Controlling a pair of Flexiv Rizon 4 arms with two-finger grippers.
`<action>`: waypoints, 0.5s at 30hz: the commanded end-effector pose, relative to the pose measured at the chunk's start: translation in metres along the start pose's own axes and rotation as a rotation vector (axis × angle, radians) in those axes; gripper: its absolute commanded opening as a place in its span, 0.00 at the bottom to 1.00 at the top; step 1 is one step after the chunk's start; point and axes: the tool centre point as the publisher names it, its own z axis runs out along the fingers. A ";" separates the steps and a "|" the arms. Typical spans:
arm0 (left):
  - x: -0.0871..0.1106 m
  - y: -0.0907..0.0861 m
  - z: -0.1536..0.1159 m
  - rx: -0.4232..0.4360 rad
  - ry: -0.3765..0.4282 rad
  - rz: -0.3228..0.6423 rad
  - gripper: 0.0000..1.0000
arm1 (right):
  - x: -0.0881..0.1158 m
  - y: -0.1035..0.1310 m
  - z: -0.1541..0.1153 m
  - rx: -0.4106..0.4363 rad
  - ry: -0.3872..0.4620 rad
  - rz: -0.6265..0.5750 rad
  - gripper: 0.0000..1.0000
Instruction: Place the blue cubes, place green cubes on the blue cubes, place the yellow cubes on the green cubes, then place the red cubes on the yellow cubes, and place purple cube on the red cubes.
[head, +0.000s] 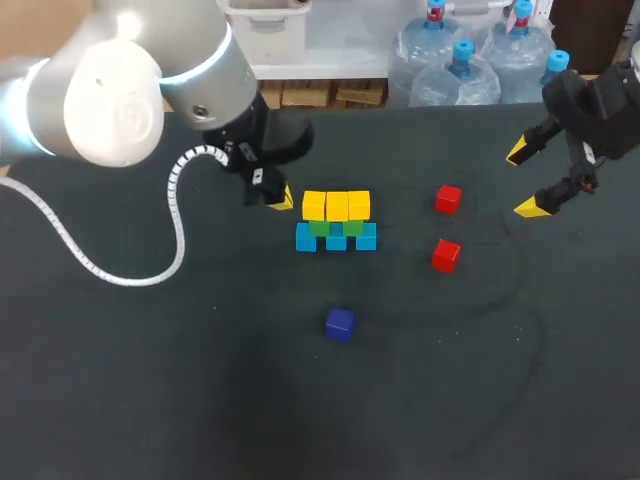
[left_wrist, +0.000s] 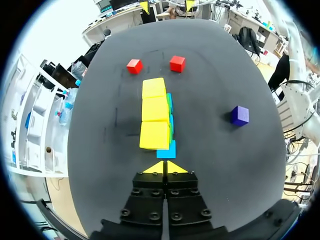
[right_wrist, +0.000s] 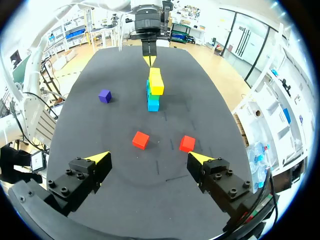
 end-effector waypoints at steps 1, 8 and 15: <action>-0.001 0.006 0.006 0.013 -0.002 0.001 0.00 | 0.000 -0.001 0.001 -0.001 -0.002 -0.001 1.00; -0.003 0.008 0.009 0.021 0.000 -0.005 0.00 | 0.000 -0.001 0.001 -0.001 -0.002 -0.001 1.00; -0.009 0.010 0.012 0.027 -0.001 0.002 0.00 | 0.000 -0.001 0.001 -0.001 -0.002 -0.001 1.00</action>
